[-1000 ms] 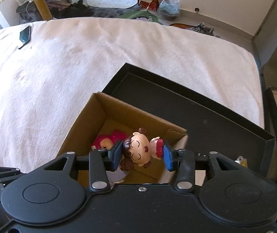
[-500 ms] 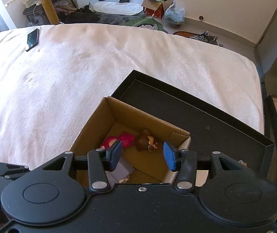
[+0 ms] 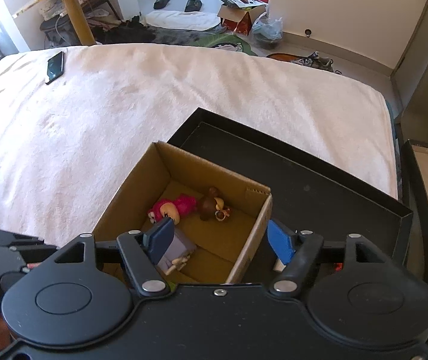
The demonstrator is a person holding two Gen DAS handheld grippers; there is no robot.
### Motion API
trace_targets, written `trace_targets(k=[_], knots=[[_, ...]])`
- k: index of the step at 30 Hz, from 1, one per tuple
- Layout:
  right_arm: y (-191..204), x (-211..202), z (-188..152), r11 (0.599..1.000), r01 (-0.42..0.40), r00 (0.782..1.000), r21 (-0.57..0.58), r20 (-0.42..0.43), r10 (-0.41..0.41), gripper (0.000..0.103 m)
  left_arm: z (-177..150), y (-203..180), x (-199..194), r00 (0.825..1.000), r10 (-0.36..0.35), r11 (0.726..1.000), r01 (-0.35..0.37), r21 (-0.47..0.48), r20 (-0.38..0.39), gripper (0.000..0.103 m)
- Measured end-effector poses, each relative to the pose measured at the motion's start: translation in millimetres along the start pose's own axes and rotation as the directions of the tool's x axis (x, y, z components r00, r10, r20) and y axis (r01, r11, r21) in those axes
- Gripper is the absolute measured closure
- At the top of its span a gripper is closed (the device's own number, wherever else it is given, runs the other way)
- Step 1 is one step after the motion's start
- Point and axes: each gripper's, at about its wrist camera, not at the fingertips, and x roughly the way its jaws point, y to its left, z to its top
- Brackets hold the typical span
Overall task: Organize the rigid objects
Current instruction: 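Move the right gripper to the red figure with yellow cube and grasp it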
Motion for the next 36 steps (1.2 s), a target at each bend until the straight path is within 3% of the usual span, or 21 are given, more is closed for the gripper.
trace_targets(k=[5,18,36], knots=[[-9.9,-9.4,-10.3,1.000,-0.002,1.000,0.007,0.019,0.002,0.025,-1.0,-3.6,1.5,1.000,0.010,1.000,-0.010,0.016,-0.015,0.090],[-60.7,-26.7,-36.0,0.997,0.003,0.999,0.077,0.034,-0.006,0.014,-2.0,-13.1,-2.7,0.997,0.061,0.998,-0.060,0.034,-0.048,0.090],[-139.4,-4.9,-52.7,0.964,-0.005,1.000,0.266,0.030,-0.003,0.016,1.9,-22.9,0.7,0.984,0.152,0.988,-0.151,0.015,-0.093,0.090]])
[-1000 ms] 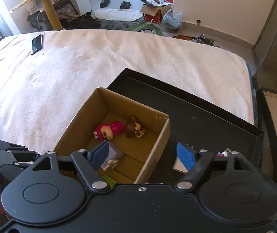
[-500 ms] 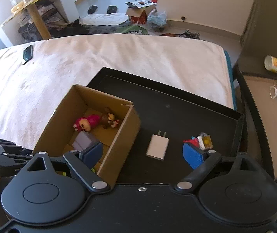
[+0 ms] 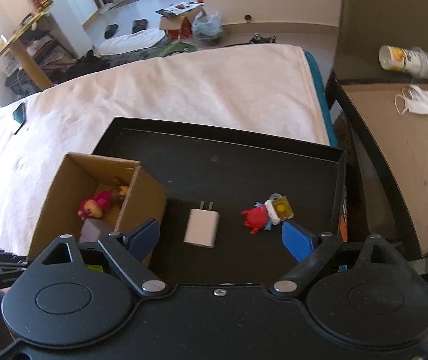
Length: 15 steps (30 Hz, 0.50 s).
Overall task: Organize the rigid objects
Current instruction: 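Move the right gripper to the red figure with yellow cube and grasp it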
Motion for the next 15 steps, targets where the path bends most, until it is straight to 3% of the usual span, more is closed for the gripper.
trace_targets(k=[6,15], knots=[[-10.9,30.0,2.3,0.999,0.031,0.998,-0.026,-0.056,-0.032,0.021,1.3,-2.7,2.8,1.000,0.007,1.000,-0.007,-0.006,0.002,0.090],[-15.7,62.8,10.6,0.993,0.043,0.991,-0.111,-0.124,-0.056,0.020,5.4,-5.5,12.1,1.000,0.022,1.000,-0.022,-0.001,-0.015,0.090]])
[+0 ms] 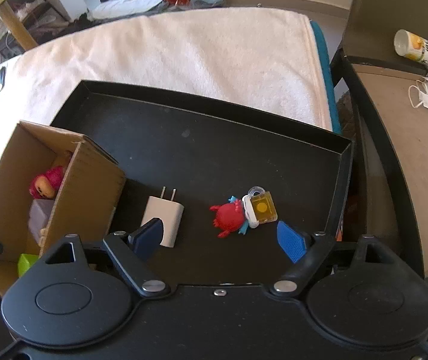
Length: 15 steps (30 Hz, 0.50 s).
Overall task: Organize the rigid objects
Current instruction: 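Move the right gripper to the red figure with yellow cube and grasp it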
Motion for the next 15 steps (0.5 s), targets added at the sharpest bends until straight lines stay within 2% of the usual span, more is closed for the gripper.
trace_targets(k=[15], knots=[[-3.9,46.2,9.8,0.993,0.070,0.996,-0.097,-0.056,-0.076,0.020,-0.9,4.2,1.3,1.000,-0.002,0.999,0.003,-0.036,0.029,0.092]])
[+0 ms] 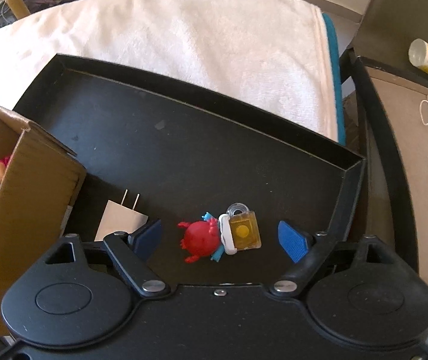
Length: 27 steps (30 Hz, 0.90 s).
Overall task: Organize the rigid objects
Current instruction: 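Move the right gripper to the red figure with yellow cube and grasp it, then carry the red figure into the box and open the right gripper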
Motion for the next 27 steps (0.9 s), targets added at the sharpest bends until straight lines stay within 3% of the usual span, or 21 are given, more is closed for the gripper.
trace_targets(k=[2,4,19,27], knots=[[3.0,5.7,-2.7,0.999,0.029,0.999,-0.016,-0.014,-0.030,0.023,0.1,0.6,0.0,1.000,-0.001,1.000,0.002,-0.007,0.005,0.093],[3.6,7.5,-5.7,1.000,0.014,1.000,-0.010,-0.028,-0.014,0.043,-0.3,1.7,-0.7,1.000,-0.004,1.000,0.004,-0.015,0.009,0.093],[32.0,-47.4,-4.5,0.998,-0.023,1.000,-0.053,0.018,0.024,0.043,-3.4,-2.2,-2.2,1.000,0.000,1.000,0.000,0.020,0.031,0.093],[59.9,-67.5,5.0,0.993,-0.016,0.999,-0.117,0.035,0.020,0.043,-5.3,3.4,-2.8,0.999,-0.034,0.999,0.034,0.017,0.042,0.093]])
